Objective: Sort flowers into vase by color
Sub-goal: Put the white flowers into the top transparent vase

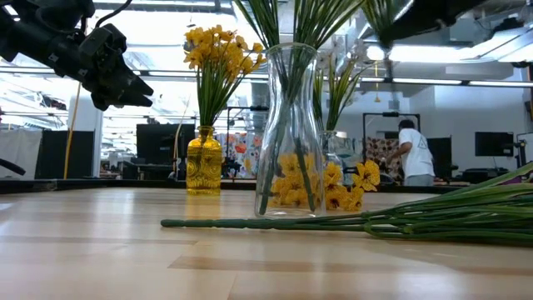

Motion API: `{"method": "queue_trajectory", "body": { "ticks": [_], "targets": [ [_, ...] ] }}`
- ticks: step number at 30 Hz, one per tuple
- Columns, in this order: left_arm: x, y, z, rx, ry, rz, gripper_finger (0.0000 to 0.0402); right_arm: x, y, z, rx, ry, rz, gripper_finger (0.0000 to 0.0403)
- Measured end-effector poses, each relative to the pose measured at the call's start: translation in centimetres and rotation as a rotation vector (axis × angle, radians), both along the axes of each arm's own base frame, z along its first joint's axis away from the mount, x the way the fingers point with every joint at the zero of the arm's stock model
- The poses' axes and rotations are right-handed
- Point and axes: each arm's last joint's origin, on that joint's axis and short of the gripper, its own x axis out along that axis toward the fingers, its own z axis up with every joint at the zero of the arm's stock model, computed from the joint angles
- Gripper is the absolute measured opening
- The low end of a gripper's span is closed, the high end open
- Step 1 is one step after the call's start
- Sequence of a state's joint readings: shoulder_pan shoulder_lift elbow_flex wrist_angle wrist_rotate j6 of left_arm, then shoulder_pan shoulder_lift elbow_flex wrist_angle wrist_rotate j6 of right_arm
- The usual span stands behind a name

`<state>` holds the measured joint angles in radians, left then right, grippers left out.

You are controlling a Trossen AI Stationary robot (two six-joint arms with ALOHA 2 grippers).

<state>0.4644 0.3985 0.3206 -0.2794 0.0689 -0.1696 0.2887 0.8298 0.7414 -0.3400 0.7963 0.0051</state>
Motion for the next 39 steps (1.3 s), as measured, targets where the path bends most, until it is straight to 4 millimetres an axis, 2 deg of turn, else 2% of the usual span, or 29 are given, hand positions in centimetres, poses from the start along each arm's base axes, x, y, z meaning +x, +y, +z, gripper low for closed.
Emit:
{"method": "queue_trajectory", "body": {
  "ticks": [6,11,19,26,33,39],
  "targets": [
    [0.0,0.0,0.0,0.0,0.0,0.0,0.021,2.1,-0.1,-2.7,-0.156,-0.207,-0.02,0.0029],
    [0.0,0.0,0.0,-0.001,-0.001,0.0,0.021,3.3,-0.8,-4.2,-0.269,-0.263,-0.073,0.0029],
    [0.0,0.0,0.0,-0.001,-0.002,0.001,0.021,5.9,-2.8,-5.0,-0.366,-0.32,-0.113,0.0029],
    [0.0,0.0,0.0,-0.008,-0.005,0.004,0.021,7.2,-5.2,-6.1,-0.433,-0.326,-0.189,0.0029],
    [0.0,0.0,0.0,-0.009,-0.004,0.004,0.021,7.9,-7.2,-7.2,-0.456,-0.343,-0.219,0.0029],
    [0.0,0.0,0.0,0.0,-0.001,0.001,0.021,7.9,-7.8,-7.4,-0.46,-0.357,-0.245,0.0029]
  ]
}}
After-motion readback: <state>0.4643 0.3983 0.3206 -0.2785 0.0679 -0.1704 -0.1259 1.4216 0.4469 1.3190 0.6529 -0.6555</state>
